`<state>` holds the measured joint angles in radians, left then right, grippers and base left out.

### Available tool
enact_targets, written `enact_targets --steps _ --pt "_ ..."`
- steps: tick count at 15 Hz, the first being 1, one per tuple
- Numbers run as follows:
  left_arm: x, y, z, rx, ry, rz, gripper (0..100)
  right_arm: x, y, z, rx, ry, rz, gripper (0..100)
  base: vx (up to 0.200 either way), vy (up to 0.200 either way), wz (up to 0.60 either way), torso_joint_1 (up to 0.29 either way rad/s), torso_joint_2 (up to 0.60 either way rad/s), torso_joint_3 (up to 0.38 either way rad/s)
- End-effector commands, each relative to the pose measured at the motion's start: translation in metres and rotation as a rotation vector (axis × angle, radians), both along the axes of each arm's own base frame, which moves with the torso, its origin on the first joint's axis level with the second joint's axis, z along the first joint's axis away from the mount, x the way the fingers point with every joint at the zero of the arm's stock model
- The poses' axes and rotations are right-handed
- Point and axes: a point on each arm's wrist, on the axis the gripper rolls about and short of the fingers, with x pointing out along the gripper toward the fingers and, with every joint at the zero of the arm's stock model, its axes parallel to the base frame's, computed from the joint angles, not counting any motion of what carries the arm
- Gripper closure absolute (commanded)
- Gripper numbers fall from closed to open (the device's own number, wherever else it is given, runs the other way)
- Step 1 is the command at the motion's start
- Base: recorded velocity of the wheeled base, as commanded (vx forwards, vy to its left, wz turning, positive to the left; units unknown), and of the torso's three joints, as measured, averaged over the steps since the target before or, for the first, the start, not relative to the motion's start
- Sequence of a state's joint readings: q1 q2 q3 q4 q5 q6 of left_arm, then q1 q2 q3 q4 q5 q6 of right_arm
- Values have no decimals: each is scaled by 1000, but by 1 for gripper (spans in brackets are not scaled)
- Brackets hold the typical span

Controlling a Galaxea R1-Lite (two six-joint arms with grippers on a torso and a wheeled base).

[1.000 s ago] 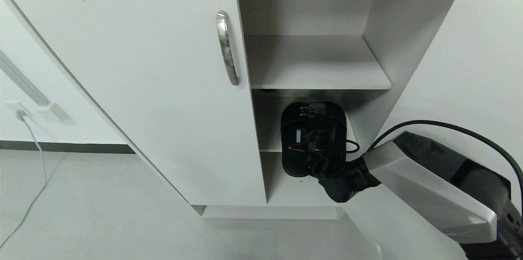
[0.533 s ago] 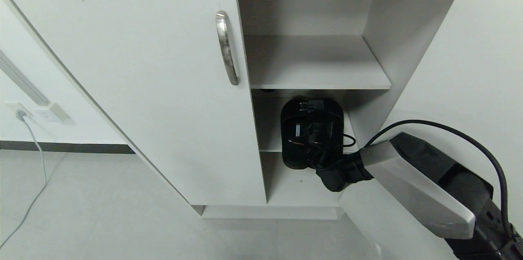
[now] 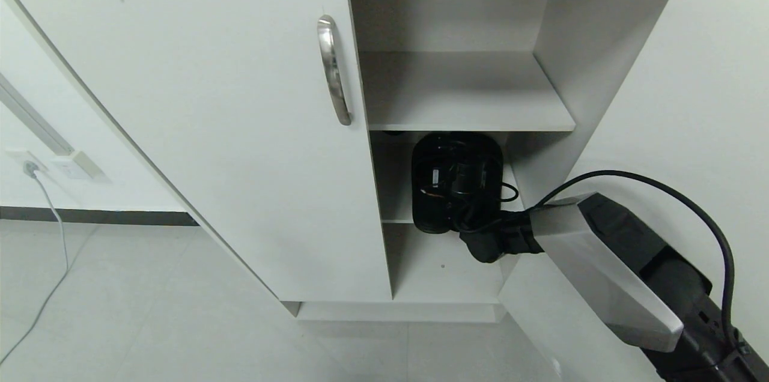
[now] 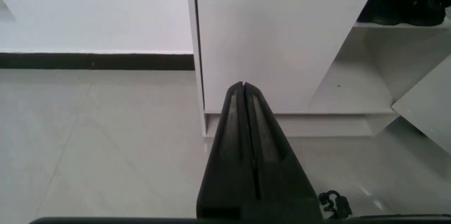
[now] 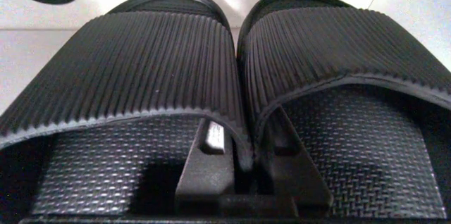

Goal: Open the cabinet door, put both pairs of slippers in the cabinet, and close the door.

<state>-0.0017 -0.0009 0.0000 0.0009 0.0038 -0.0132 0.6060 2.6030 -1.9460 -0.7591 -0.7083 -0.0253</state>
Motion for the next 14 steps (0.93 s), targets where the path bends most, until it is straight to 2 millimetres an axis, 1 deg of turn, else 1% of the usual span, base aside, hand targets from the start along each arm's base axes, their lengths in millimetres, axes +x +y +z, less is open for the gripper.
enact_targets --steps 1,3,9,10,14 --pt "0 0 0 -1 0 1 100 2 1 -2 1 -3 1 100 0 0 0 0 0 0" --pt "0 0 0 -1 2 1 100 4 1 -9 -7 8 -2 100 0 0 0 0 0 0" --pt "0 0 0 -1 0 16 100 6 -1 -15 -13 17 -2 100 0 0 0 0 0 0" --pt "0 0 0 -1 2 16 100 6 -1 -16 -15 19 -2 0 0 0 0 0 0 0" --pt "0 0 0 -1 0 16 100 4 -2 -16 -13 17 -4 0 0 0 0 0 0 0"
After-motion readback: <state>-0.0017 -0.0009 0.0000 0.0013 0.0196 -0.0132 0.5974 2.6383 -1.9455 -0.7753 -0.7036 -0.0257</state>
